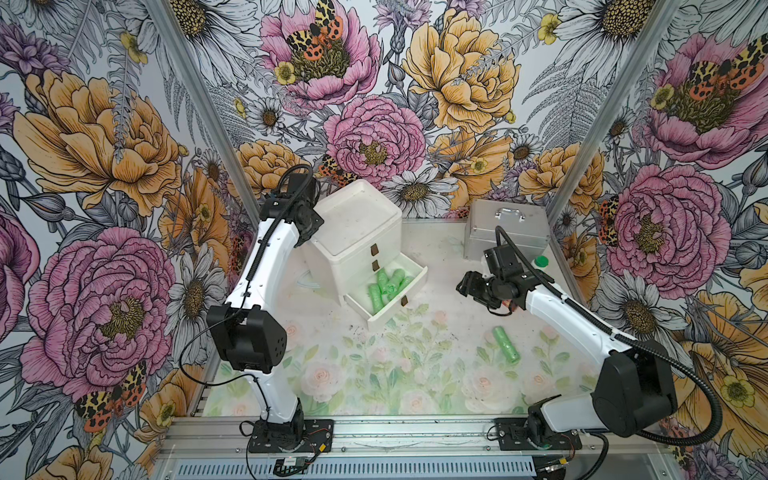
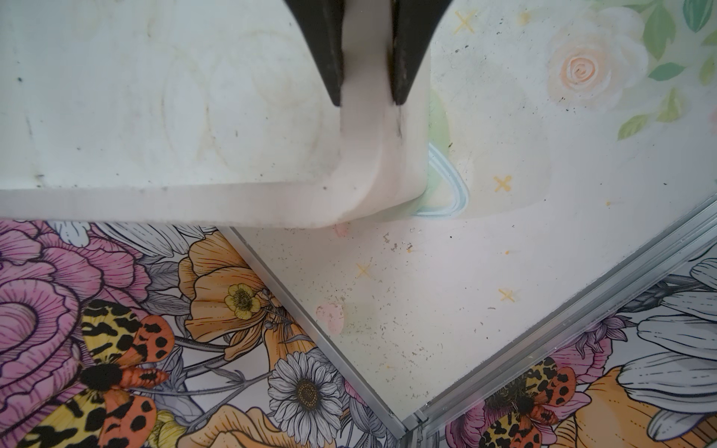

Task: Sort the rolls of trash bags by color and place them into the drawer
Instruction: Pick up the roll of trash bags from the center of the board.

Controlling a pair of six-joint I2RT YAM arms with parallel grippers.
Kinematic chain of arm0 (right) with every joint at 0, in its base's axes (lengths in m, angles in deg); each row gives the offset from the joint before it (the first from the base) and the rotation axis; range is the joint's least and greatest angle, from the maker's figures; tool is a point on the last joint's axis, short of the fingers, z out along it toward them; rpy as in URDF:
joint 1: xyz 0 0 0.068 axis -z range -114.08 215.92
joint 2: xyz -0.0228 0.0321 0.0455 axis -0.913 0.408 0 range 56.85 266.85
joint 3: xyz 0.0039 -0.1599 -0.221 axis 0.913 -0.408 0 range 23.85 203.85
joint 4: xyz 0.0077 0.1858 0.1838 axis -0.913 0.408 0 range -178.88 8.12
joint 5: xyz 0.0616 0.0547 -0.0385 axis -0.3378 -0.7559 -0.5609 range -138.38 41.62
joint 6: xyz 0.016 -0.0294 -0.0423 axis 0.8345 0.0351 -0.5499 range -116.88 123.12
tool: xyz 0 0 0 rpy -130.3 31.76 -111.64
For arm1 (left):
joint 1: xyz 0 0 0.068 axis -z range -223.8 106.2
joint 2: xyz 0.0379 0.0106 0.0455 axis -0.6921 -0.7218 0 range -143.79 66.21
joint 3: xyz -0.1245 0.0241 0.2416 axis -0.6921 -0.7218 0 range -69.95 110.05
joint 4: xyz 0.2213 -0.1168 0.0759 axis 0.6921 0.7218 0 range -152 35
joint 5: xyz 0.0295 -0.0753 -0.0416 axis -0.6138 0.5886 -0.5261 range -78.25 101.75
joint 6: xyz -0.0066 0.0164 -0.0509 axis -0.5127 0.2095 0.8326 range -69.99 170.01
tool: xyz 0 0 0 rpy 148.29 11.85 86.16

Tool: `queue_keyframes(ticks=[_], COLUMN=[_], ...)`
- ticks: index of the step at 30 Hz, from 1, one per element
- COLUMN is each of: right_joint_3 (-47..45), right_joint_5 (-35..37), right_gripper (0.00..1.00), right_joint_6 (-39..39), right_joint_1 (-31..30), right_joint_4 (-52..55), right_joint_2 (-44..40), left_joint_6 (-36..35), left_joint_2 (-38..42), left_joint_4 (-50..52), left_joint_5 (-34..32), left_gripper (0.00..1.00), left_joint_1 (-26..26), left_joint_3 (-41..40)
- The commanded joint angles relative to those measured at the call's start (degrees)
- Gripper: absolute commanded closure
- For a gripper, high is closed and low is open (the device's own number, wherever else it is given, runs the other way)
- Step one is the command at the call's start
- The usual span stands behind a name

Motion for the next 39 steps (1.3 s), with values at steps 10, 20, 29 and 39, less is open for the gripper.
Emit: queue_keyframes(ticks=[10,20,29,39], right_joint_3=[-12.5,-17.9,-18.9,-18.8], right_joint_5=[9.8,11.5,13.5,7.3], right_gripper=[0.29,0.25,0.21,0.22], right_joint_6=[0.5,2.0,0.0,-4.4], right_joint_1=[1.9,5.4,8.9,10.7], right_joint_4=[6.1,6.8,6.5,3.3], right_joint_2=[-12.2,-14.2,-11.8,-5.4], left_joint_6=[3.5,3.5,3.5,3.6], left_joint_2=[-5.6,-6.2,-6.6,-6.4], left_joint_4=[6.9,6.9,6.9,6.9], left_joint_5=[10.7,10.9,11.0,10.9], left_gripper=[1.00,1.00,1.00,1.00], left_joint_1=[1.8,2.0,2.1,2.2], left_joint_3=[-2.8,-2.1,-1.9,-2.2])
